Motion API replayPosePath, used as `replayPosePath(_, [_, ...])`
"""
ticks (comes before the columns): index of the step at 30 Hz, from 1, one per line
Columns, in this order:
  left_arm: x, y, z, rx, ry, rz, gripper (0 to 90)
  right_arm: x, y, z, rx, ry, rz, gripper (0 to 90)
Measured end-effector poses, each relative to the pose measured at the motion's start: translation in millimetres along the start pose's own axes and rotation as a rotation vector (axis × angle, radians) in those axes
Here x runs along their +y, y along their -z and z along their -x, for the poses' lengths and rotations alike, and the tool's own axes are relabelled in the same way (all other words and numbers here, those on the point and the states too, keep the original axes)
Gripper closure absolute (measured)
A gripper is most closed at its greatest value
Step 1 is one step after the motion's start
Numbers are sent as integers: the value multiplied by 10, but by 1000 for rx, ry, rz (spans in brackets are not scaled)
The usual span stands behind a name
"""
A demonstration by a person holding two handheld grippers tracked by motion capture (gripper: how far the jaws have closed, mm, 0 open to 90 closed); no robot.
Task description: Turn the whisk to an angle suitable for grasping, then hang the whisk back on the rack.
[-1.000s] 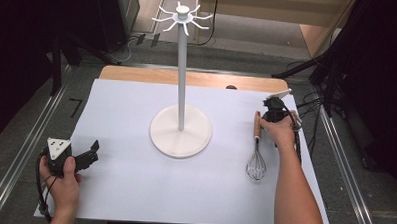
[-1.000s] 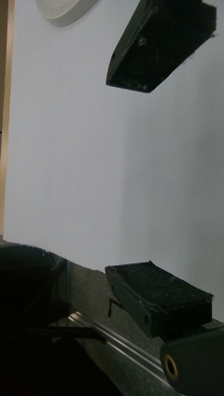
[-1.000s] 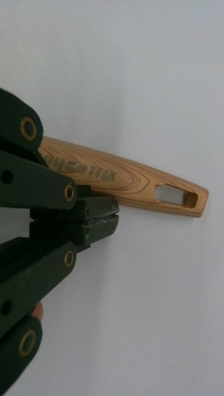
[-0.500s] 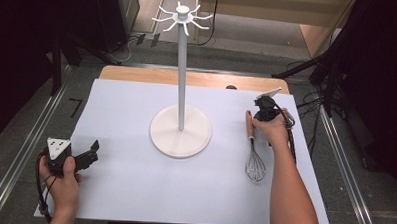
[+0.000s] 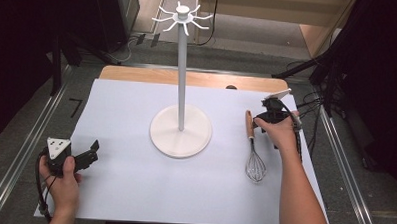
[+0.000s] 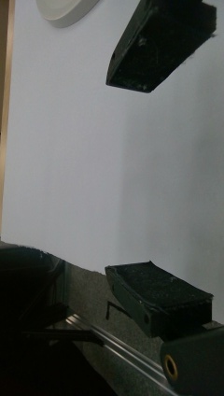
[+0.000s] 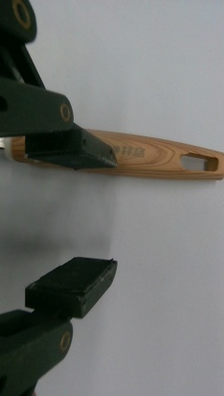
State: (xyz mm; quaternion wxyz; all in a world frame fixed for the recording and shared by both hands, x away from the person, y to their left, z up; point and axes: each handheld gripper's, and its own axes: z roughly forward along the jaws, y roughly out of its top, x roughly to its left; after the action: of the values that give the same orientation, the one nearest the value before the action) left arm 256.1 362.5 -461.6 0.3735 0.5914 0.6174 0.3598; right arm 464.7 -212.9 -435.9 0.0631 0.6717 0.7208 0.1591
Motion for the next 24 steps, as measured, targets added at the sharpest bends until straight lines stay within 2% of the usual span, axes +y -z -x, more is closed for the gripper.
replayPosePath(1, [0, 2, 1, -1, 0, 1, 93, -14, 22, 1, 8, -14, -10, 428])
replayPosePath(9, [-1, -2, 6, 3, -5, 2, 93, -181, 122, -14, 23, -5, -40, 376])
replayPosePath(16, [-1, 2, 7, 6, -8, 1, 93, -282, 155, -35, 38, -17, -60, 379])
replayPosePath(24, [-1, 2, 9, 5, -14, 0, 94, -399, 182, -103, 61, 4, -100, 426])
